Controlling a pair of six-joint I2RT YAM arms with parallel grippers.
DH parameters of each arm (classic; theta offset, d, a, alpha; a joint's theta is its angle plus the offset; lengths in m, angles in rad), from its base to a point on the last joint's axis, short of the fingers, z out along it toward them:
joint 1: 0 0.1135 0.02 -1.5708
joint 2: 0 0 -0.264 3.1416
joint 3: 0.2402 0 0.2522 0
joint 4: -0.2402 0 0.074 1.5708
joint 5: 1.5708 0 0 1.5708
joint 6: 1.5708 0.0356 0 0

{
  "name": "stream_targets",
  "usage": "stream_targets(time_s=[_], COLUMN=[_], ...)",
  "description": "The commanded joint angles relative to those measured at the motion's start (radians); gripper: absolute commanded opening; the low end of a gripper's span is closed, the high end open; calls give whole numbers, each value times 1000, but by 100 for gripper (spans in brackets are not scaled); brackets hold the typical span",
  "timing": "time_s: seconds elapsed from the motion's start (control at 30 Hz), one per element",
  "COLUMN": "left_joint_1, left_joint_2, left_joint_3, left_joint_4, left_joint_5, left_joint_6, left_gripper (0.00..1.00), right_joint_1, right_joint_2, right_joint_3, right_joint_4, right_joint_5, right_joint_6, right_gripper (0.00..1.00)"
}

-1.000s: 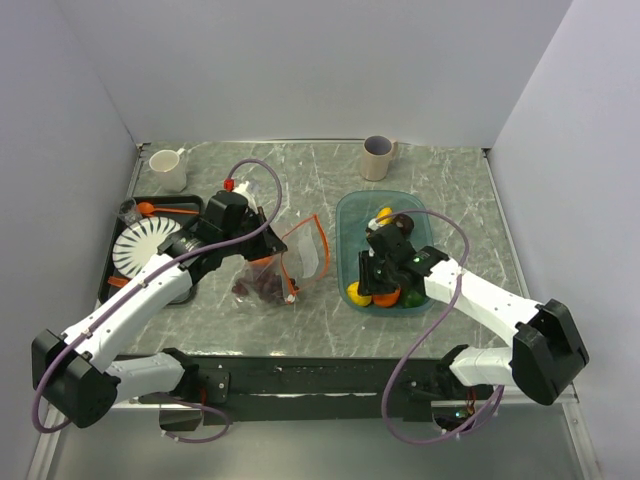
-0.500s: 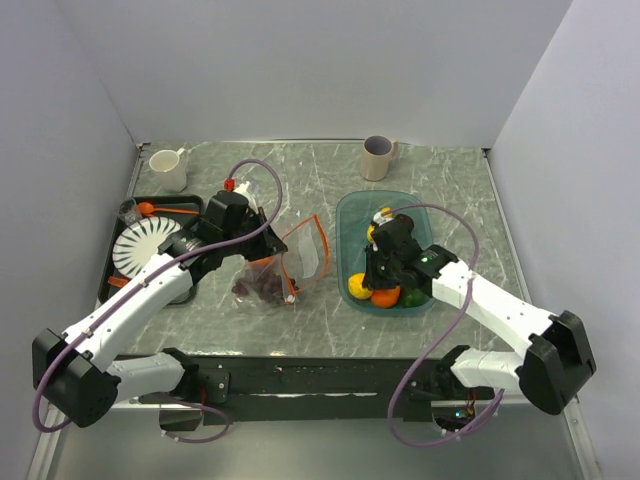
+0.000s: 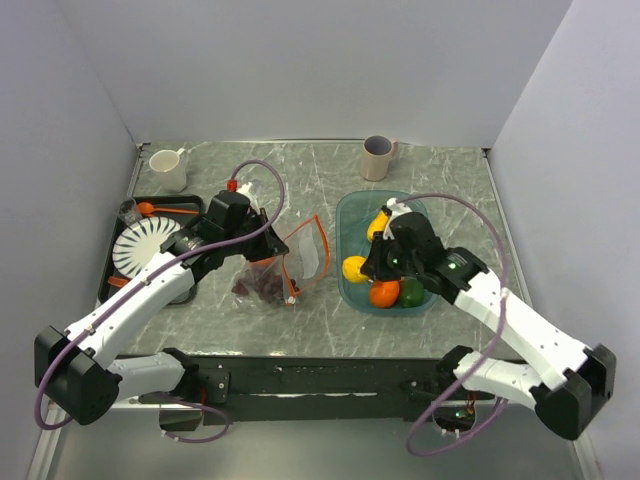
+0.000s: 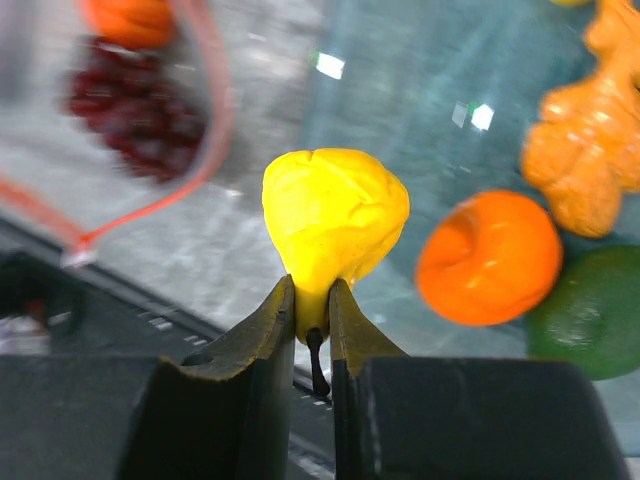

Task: Place the food in the zip-top bag and seal the zipper
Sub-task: Pick up the fake fruit from the bin, then place the fake fruit in the zipper food storage bag.

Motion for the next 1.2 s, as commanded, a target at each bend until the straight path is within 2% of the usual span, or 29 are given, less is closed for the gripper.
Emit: stream_targets(time_s=[0.0, 0.23, 0.33, 0.6, 0.87, 1.03, 1.1, 1.17], left_joint_1=[2, 1, 1, 1, 1, 1, 2, 1], left_joint_2=[-3, 16, 3, -32, -38, -59, -69, -73], left_joint_3=[14, 33, 34, 47, 53, 45, 45, 57], left_joint_4=[36, 19, 24, 2, -14, -14, -19, -24], left_joint_5=[19, 22, 24, 7, 14, 13, 7, -1], left_joint_6=[15, 27, 26, 21, 34, 27, 23, 26], left_gripper=[1, 1, 1, 1, 1, 1, 1, 1], right_joint_1=[7, 7, 9, 18, 38, 55, 72, 105], right_joint_2=[-87, -89, -48, 119, 244, 369, 461, 520], right_joint_3=[66, 27, 24, 110, 159, 271, 370, 472], right_joint_4=[78, 260, 308, 288, 323, 277, 199, 146], right_joint_5=[-127, -322, -341, -295, -316, -306, -300, -252], right_joint_6=[30, 79, 89, 58, 41, 15, -14, -45], right_gripper=[0, 0, 0, 0, 0, 1, 6, 18])
